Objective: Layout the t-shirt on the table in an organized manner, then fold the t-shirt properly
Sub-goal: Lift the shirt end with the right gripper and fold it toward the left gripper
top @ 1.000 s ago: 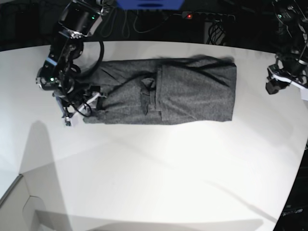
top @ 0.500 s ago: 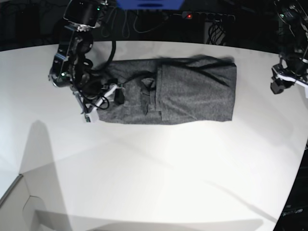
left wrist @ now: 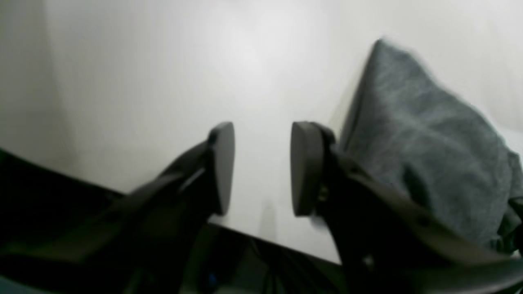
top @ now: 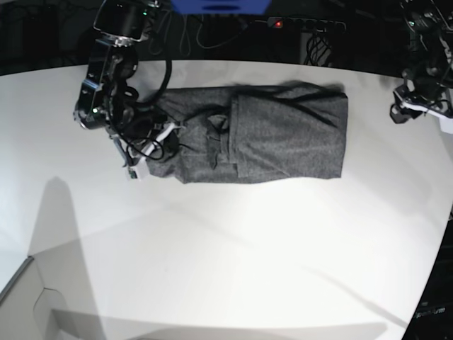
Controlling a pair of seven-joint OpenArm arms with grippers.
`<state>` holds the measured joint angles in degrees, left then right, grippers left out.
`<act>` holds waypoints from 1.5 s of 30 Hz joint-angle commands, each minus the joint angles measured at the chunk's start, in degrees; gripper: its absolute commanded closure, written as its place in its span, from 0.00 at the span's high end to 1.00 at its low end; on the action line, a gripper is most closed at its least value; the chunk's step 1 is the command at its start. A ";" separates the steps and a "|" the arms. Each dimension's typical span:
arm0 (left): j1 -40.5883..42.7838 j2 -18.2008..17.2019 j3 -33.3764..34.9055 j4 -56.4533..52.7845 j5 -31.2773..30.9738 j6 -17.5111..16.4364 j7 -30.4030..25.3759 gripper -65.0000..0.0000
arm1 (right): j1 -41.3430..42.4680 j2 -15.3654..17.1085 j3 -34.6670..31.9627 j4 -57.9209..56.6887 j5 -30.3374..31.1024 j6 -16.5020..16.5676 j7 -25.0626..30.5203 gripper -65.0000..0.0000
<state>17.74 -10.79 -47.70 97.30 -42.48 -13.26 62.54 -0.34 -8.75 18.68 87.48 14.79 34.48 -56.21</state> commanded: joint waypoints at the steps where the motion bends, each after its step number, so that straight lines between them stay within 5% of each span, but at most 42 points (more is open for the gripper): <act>1: -0.81 -0.77 0.98 0.24 -0.99 -0.24 -0.79 0.34 | 0.82 -0.25 -0.43 2.23 0.99 0.29 0.95 0.00; 3: -1.69 -0.77 3.26 -1.43 -0.99 -0.24 -0.79 0.31 | 0.47 -0.25 -0.43 4.61 0.99 0.29 1.04 0.00; 9: -6.18 -0.77 6.87 -7.32 -0.99 -0.15 -0.79 0.00 | -0.67 -0.25 -4.13 12.87 0.99 0.29 0.86 0.00; 19: -12.24 -0.69 16.19 -14.70 1.38 0.38 -0.87 0.00 | -4.19 -0.25 -12.04 22.54 0.82 0.03 0.95 0.00; 25: -14.62 4.50 18.47 -14.79 11.67 -0.06 -0.87 0.00 | -4.89 -0.25 -18.11 25.97 0.73 0.03 0.95 0.00; 33: -14.88 5.91 18.65 -14.44 13.42 -0.06 -0.87 0.00 | -3.40 -0.25 -30.06 26.14 0.64 0.03 2.01 0.00; 41: -14.18 5.64 18.21 -14.35 13.42 -0.06 -0.26 0.00 | -0.85 -0.25 -47.91 22.80 -6.39 0.03 11.50 0.00; 45: -11.71 5.56 18.12 -10.31 13.51 -0.06 -0.70 0.00 | -0.67 -0.25 -50.37 15.07 -7.62 -0.06 19.85 0.00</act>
<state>6.15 -4.78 -29.52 86.52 -29.67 -13.63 61.21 -1.63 -8.45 -31.70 101.25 6.31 34.46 -37.76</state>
